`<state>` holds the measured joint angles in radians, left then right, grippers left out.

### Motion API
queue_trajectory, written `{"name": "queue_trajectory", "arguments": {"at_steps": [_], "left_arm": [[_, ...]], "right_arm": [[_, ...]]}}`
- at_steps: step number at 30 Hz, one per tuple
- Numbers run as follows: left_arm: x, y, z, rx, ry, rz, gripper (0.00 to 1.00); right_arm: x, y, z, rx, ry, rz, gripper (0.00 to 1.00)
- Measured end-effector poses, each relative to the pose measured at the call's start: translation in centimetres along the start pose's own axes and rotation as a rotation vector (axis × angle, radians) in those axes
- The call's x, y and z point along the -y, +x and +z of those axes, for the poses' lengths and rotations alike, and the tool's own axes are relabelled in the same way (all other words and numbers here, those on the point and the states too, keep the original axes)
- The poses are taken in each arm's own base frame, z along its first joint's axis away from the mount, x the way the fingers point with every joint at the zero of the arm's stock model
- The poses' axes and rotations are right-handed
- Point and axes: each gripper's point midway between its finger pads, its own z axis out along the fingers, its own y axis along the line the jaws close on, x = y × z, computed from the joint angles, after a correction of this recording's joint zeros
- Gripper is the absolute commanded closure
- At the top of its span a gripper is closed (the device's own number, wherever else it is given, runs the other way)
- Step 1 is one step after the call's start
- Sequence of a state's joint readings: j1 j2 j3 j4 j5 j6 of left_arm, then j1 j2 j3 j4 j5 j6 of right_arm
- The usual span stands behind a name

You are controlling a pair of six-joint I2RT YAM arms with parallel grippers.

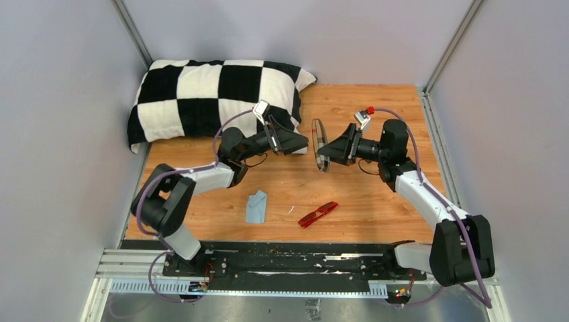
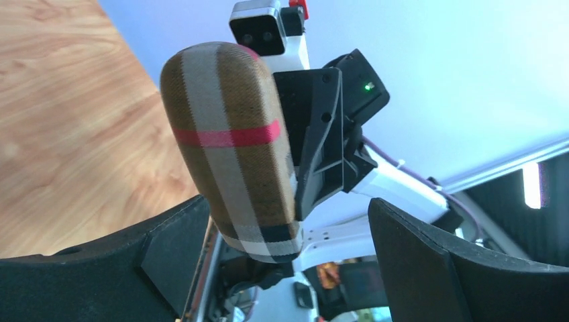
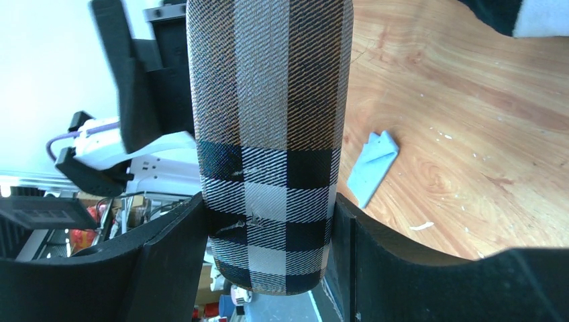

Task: Organize the sunglasses
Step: Open the sunglasses case.

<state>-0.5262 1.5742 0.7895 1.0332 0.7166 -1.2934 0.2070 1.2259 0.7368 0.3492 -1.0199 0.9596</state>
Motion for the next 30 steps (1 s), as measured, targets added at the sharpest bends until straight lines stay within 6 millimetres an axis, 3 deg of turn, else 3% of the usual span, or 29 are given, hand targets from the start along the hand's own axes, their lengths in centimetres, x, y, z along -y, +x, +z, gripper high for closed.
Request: {"name": "queue_trajectory", "arguments": {"at_steps": [5, 12, 30], "left_arm": [[-0.6, 0.4, 0.2, -0.002, 0.09, -0.12, 0.06], [0.7, 0.4, 0.0, -0.005, 0.146, -0.119, 0.02], [-1.7, 1.3, 0.0, -0.05, 0.023, -0.076, 0.0]], "right_arm": [[-1.1, 0.1, -0.1, -0.015, -0.042, 0.009, 0.55], [-1.5, 0.2, -0.2, -0.027, -0.058, 0.024, 0.55], [-1.5, 0.0, 0.1, -0.036, -0.077, 0.039, 0.55]]}}
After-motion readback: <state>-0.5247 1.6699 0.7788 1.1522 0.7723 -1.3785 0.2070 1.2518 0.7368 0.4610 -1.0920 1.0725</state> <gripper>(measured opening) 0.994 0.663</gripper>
